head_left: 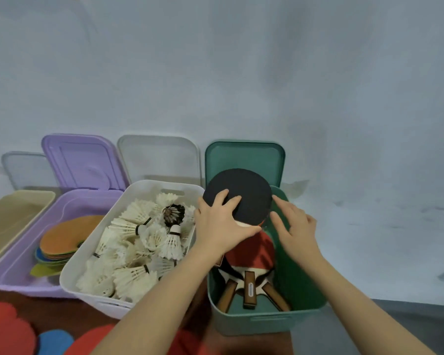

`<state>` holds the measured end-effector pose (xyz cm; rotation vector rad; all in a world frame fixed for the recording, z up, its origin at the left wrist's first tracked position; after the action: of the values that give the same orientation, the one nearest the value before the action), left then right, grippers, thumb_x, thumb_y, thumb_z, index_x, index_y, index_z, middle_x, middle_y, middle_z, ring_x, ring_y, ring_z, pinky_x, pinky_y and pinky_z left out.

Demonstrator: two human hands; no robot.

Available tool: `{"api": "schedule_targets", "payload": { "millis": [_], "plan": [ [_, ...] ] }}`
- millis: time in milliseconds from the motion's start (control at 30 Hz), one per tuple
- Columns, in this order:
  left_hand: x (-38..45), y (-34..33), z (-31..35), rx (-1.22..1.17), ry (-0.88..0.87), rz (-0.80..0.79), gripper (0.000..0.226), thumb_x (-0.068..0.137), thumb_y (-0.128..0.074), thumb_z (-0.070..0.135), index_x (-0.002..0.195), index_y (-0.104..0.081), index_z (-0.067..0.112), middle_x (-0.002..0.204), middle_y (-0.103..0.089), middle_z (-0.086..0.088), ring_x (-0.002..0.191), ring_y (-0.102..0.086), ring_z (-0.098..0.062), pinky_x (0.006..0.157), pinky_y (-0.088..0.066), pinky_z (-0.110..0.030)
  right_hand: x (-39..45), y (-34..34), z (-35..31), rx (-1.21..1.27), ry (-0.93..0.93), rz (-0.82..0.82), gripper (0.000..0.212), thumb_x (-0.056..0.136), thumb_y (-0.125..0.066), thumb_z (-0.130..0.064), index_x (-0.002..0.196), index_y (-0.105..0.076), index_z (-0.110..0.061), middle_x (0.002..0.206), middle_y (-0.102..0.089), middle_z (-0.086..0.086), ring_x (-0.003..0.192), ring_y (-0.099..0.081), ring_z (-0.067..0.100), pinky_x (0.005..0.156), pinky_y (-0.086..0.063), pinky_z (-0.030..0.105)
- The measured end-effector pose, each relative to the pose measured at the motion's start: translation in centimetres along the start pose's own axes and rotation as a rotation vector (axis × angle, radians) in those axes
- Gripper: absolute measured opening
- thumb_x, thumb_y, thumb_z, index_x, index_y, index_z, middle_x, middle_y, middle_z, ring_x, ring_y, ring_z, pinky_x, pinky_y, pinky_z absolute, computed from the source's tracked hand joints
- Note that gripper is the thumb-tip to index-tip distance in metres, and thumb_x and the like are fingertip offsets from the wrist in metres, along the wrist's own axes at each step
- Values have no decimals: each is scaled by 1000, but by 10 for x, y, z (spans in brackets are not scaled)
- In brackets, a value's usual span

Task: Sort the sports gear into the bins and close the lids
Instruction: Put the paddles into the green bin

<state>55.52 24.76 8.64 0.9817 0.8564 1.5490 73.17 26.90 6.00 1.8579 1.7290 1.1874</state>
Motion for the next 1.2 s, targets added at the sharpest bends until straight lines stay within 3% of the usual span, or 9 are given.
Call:
{"api": "schedule_targets", "payload": {
  "millis": [200,333,433,600,700,800,967,1200],
  "plan": [
    [-8,-54,24,-56,44,-153,85,63,-61,74,137,-39,39,149,-26,12,134,-15,-40,108,-21,-52,-10,3,37,-127,6,-130,36,98,-41,-31,133,-50,-29,137,-49,-5,126,-40,10,93,-12,25],
    [-10,-89,14,-29,81,-288,88,67,-57,75,142,-31,37,155,-13,7,138,-3,-44,111,-13,-57,-13,-13,46,-398,4,-278,41,99,-33,-36,139,-41,-32,147,-37,-9,132,-31,11,99,-11,34],
    [-8,-105,2,119,26,-393,87,73,-49,76,146,-23,36,157,-3,5,141,1,-40,110,-4,-59,-12,-22,40,-535,60,-341,43,98,-31,-37,141,-37,-32,149,-34,-9,133,-30,15,104,-10,41],
    [-9,-85,-3,161,-106,-196,56,93,-41,49,144,-29,30,155,-20,0,141,-13,-27,111,-11,-42,-16,-24,31,-587,121,-302,40,98,-33,-35,137,-43,-29,143,-43,-6,129,-36,18,102,-8,41],
    [-13,-64,-9,130,-123,-102,50,94,-40,45,142,-35,28,152,-28,4,139,-19,-21,110,-14,-36,-19,-27,19,-538,131,-279,40,98,-33,-35,136,-43,-30,141,-44,-6,128,-38,18,101,-16,37],
    [-20,-41,-17,103,-159,-25,48,94,-42,42,140,-37,28,149,-32,5,137,-25,-17,108,-16,-33,-25,-34,-4,-487,185,-256,38,97,-40,-32,133,-50,-26,135,-51,-4,121,-47,21,98,-29,36],
    [-33,4,-51,75,-189,65,46,94,-44,38,139,-41,26,145,-38,6,133,-32,-16,105,-19,-32,-37,-46,-54,-456,270,-165,30,88,-55,-27,115,-64,-20,112,-66,-1,97,-62,25,81,-46,39],
    [-60,55,-136,82,-251,83,44,94,-45,36,137,-43,25,145,-39,6,131,-34,-17,104,-21,-34,-66,-83,-144,-494,300,-122,37,85,-38,-33,104,-68,-20,96,-68,-2,80,-65,22,67,-50,33]
  ]
}}
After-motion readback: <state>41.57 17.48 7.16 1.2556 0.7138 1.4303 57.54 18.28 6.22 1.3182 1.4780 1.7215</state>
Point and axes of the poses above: each hand's wrist, its own x-axis towards the middle knuckle, its own y-axis out of the back of the hand, z = x × y, the point moved 6 cm from there along x, towards the middle knuckle
